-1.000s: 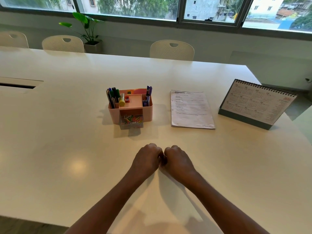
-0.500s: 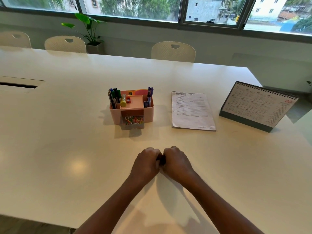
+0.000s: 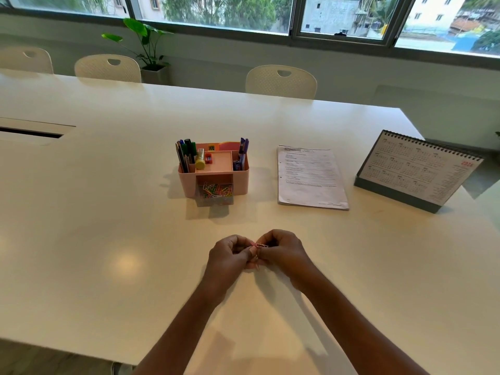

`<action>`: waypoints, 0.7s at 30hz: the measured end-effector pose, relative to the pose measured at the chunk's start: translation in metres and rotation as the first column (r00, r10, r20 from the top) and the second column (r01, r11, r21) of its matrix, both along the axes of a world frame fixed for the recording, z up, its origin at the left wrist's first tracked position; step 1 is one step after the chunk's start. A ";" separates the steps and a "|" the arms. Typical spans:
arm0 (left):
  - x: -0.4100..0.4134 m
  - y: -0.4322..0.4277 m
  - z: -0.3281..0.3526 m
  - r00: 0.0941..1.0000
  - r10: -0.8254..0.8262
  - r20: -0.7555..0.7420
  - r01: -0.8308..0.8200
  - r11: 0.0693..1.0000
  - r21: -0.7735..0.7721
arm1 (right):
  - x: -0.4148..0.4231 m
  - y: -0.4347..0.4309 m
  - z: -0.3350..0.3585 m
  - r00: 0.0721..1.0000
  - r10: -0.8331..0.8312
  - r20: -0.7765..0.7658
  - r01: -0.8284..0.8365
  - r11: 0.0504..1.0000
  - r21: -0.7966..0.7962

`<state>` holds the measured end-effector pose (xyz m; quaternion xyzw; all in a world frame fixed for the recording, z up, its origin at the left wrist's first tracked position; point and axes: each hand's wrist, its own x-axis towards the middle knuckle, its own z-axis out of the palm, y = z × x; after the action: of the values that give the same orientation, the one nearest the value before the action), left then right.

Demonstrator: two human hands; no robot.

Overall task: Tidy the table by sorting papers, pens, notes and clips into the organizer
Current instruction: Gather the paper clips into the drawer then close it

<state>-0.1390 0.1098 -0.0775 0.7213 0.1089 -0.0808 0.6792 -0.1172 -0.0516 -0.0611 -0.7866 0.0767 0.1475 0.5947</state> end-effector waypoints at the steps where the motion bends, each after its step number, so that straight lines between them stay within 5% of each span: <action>1: 0.000 0.001 0.001 1.000 0.010 -0.021 -0.011 0.996 -0.087 | 0.002 0.000 0.002 1.000 0.000 -0.017 0.001 0.998 0.055; 8: 0.020 0.010 0.008 0.991 0.052 -0.120 -0.086 0.950 -0.301 | 0.021 0.010 0.021 0.994 0.050 -0.098 -0.018 0.952 0.305; 21: 0.079 0.048 0.070 0.975 0.206 -0.086 -0.223 0.907 -0.358 | 0.092 0.061 0.069 0.996 0.093 0.019 -0.093 0.931 0.353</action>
<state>-0.0601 0.1576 -0.0079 0.5640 0.1862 -0.0410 0.8035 -0.0254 0.0096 0.0079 -0.6698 0.0111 0.1860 0.7188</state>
